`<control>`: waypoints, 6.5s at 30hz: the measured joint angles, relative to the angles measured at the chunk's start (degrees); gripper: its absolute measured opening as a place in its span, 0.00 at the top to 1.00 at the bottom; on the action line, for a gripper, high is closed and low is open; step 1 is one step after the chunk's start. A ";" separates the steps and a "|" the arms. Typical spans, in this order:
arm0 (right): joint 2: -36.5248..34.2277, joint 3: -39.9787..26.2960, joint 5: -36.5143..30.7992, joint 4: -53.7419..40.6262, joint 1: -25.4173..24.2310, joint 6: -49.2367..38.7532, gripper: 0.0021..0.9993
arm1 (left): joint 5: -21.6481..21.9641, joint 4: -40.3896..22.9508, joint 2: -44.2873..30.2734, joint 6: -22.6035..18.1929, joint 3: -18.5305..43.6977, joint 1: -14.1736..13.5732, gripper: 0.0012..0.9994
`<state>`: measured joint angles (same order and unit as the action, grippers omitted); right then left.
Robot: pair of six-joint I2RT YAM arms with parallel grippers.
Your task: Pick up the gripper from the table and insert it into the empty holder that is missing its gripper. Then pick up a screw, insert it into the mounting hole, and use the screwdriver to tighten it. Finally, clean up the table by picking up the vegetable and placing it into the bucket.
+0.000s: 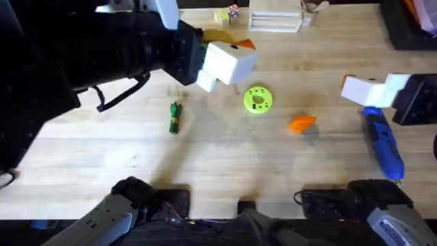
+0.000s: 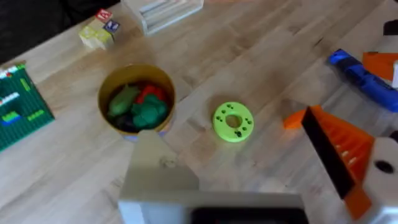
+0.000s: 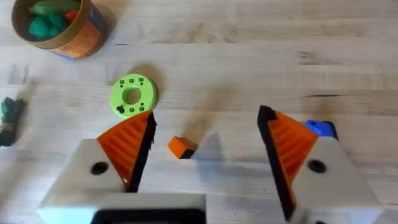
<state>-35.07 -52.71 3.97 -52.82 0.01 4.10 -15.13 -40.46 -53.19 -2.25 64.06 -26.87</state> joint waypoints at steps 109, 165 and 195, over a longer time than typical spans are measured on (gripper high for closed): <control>-23.33 -3.07 -1.62 -11.89 12.54 -18.17 0.01 | -28.49 37.00 52.83 1.80 -63.72 -2.45 0.01; -20.60 -0.52 24.75 12.72 12.15 -5.84 0.99 | -28.70 36.95 52.83 1.91 -63.72 -2.45 0.01; -39.32 5.97 64.63 24.64 21.51 24.64 0.99 | -26.84 37.06 52.83 5.54 -63.72 -2.40 0.01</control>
<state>-74.39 -46.74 68.60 -28.18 21.52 28.74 -41.98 -3.40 -0.36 3.29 0.34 -29.28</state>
